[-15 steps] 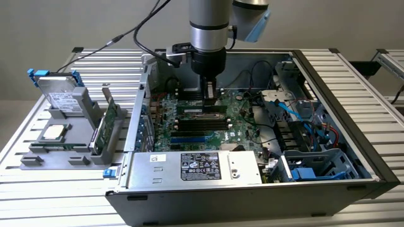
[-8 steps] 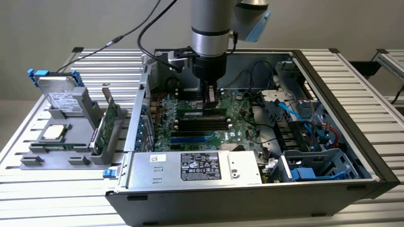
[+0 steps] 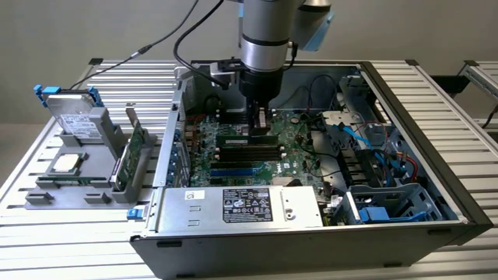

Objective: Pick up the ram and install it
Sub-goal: 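Insert the ram into the slot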

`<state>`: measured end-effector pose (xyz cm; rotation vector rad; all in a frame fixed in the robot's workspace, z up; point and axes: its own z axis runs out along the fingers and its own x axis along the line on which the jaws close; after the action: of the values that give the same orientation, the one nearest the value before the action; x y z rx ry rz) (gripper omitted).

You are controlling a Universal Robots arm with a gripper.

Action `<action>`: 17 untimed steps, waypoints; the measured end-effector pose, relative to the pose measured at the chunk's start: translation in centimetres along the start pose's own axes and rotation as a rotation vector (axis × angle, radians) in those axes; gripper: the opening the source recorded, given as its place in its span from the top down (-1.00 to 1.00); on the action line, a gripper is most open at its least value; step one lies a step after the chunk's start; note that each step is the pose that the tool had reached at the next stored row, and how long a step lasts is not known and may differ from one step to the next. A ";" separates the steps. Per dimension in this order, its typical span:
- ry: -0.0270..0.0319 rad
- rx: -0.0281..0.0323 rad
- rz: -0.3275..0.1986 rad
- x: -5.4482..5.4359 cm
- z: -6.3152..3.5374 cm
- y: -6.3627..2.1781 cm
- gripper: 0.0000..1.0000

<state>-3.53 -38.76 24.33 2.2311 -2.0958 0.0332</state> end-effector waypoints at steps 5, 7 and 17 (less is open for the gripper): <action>0.0002 -0.0013 -0.003 0.5 0.00 -0.98 0.73; 0.0001 -0.0019 -0.003 0.7 0.09 -0.98 0.73; 0.0020 -0.0122 -0.007 1.0 0.96 -1.00 0.73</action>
<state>-2.50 -39.81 23.41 2.2306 -2.0813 0.0221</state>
